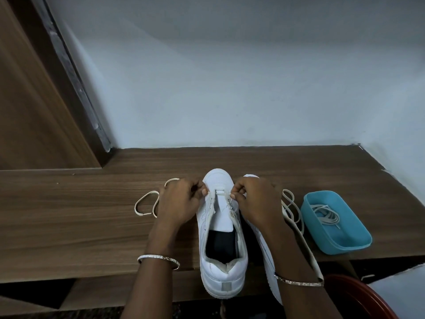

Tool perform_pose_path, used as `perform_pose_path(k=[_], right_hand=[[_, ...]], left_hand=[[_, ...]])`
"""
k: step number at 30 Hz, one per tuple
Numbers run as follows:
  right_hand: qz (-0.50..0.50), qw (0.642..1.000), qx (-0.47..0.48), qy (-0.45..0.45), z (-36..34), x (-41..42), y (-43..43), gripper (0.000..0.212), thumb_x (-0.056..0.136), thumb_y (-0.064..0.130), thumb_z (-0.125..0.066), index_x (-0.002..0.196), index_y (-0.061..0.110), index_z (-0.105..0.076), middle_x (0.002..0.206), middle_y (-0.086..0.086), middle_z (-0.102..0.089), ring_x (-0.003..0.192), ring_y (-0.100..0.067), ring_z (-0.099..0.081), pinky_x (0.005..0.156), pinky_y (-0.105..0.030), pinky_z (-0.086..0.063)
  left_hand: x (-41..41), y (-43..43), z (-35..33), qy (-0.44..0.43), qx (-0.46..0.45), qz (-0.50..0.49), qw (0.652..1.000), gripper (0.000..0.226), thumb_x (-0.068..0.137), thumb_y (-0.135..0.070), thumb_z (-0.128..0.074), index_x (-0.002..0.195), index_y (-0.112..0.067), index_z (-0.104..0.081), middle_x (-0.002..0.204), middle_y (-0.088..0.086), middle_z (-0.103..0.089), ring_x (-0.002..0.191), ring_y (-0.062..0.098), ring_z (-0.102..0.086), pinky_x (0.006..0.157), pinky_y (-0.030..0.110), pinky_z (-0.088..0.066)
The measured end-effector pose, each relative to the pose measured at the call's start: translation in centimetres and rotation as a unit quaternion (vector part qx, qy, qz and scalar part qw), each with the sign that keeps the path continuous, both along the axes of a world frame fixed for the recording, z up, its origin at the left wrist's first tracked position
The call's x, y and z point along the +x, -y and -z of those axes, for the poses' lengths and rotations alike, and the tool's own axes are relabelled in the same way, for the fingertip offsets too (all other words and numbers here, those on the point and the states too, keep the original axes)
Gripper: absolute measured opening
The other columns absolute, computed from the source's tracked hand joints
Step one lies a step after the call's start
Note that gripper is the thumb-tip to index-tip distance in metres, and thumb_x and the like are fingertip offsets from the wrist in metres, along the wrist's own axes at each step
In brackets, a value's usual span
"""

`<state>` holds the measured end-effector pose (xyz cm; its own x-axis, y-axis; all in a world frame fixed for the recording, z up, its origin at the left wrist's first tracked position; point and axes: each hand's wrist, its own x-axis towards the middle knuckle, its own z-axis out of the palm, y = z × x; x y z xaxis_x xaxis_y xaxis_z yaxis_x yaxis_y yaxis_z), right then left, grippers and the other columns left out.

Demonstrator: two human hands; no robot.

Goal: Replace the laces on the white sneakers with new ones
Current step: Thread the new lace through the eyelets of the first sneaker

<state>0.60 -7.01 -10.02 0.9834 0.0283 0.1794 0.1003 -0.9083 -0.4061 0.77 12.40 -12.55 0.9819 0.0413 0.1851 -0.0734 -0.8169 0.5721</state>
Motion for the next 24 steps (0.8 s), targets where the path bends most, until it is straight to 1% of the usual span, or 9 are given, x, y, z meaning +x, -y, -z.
perform_pose_path(k=[3, 6, 8, 10, 15, 17, 19, 21, 24], right_hand=[[0.015, 1.000, -0.020, 0.009, 0.0, -0.1, -0.5, 0.007, 0.089, 0.029, -0.067, 0.082, 0.028, -0.064, 0.081, 0.012, -0.064, 0.091, -0.008, -0.057, 0.092, -0.035, -0.022], [-0.002, 1.000, 0.013, -0.016, -0.2, -0.1, -0.5, 0.009, 0.091, 0.026, -0.065, 0.083, 0.028, -0.064, 0.080, 0.012, -0.066, 0.092, -0.008, -0.058, 0.087, -0.031, -0.017], [-0.015, 0.998, 0.054, -0.040, -0.3, 0.2, 0.0, 0.011, 0.091, 0.023, -0.065, 0.081, 0.029, -0.065, 0.079, 0.013, -0.067, 0.091, -0.007, -0.060, 0.095, -0.031, -0.023], [-0.011, 0.997, 0.071, -0.040, -0.6, 0.4, 0.6, 0.015, 0.089, 0.020, -0.065, 0.077, 0.030, -0.064, 0.078, 0.014, -0.066, 0.088, -0.008, -0.062, 0.101, -0.039, -0.035], [0.015, 0.998, 0.058, -0.020, -1.2, 0.5, 1.3, 0.019, 0.088, 0.015, -0.063, 0.075, 0.028, -0.062, 0.071, 0.016, -0.061, 0.079, -0.008, -0.057, 0.100, -0.041, -0.037], [-0.007, 0.993, 0.113, -0.025, -1.3, 0.5, 1.4, 0.012, 0.088, 0.019, -0.068, 0.079, 0.027, -0.067, 0.069, 0.015, -0.063, 0.077, -0.007, -0.060, 0.097, -0.043, -0.043], [-0.042, 0.974, 0.218, -0.046, -1.8, 0.4, 1.7, 0.010, 0.088, 0.017, -0.070, 0.084, 0.026, -0.070, 0.071, 0.008, -0.069, 0.077, -0.009, -0.066, 0.090, -0.037, -0.049], [-0.080, 0.947, 0.304, -0.066, -2.5, 0.1, 1.8, 0.011, 0.090, 0.011, -0.068, 0.090, 0.022, -0.071, 0.075, 0.003, -0.074, 0.077, -0.006, -0.070, 0.084, -0.028, -0.050], [-0.110, 0.927, 0.349, -0.077, -3.0, -0.3, 2.0, 0.011, 0.093, 0.007, -0.065, 0.095, 0.016, -0.071, 0.074, 0.004, -0.075, 0.071, 0.001, -0.068, 0.077, -0.019, -0.047]], left_hand=[[0.1, 0.2, 0.2, -0.030, -0.022, 0.009, 0.999, 0.015, 0.089, -0.036, -0.060, 0.075, -0.032, -0.058, 0.064, -0.013, -0.059, 0.074, 0.019, -0.058, 0.075, 0.039, -0.049], [0.4, 0.0, 0.6, -0.038, -0.067, 0.017, 0.997, 0.025, 0.091, -0.032, -0.057, 0.067, -0.033, -0.053, 0.064, -0.010, -0.063, 0.067, 0.016, -0.057, 0.065, 0.036, -0.046], [0.5, -0.3, 0.7, -0.038, -0.080, 0.024, 0.996, 0.026, 0.093, -0.027, -0.055, 0.067, -0.028, -0.053, 0.064, -0.007, -0.063, 0.066, 0.017, -0.057, 0.064, 0.037, -0.047], [0.4, -0.4, 0.7, -0.048, -0.074, 0.022, 0.996, 0.030, 0.097, -0.022, -0.053, 0.067, -0.027, -0.049, 0.067, -0.004, -0.062, 0.071, 0.024, -0.057, 0.066, 0.039, -0.046], [0.4, -0.6, 0.7, -0.040, -0.054, -0.002, 0.998, 0.026, 0.096, -0.030, -0.056, 0.070, -0.031, -0.051, 0.072, -0.009, -0.062, 0.076, 0.023, -0.060, 0.066, 0.037, -0.047], [0.5, -0.7, 0.2, 0.009, -0.061, -0.003, 0.998, 0.019, 0.093, -0.040, -0.057, 0.076, -0.033, -0.062, 0.075, -0.011, -0.065, 0.077, 0.017, -0.062, 0.069, 0.039, -0.052], [0.4, -0.1, -0.7, 0.051, -0.080, 0.026, 0.995, 0.018, 0.089, -0.044, -0.057, 0.089, -0.036, -0.072, 0.083, -0.014, -0.064, 0.082, 0.012, -0.062, 0.074, 0.039, -0.052], [0.2, 1.3, -1.6, 0.055, -0.081, 0.066, 0.993, 0.018, 0.088, -0.048, -0.061, 0.100, -0.040, -0.073, 0.088, -0.021, -0.061, 0.091, 0.010, -0.060, 0.083, 0.040, -0.049], [0.2, 3.5, -1.9, 0.034, -0.062, 0.103, 0.992, 0.034, 0.080, -0.072, -0.050, 0.104, -0.053, -0.064, 0.103, -0.023, -0.066, 0.106, 0.010, -0.060, 0.091, 0.048, -0.047]])
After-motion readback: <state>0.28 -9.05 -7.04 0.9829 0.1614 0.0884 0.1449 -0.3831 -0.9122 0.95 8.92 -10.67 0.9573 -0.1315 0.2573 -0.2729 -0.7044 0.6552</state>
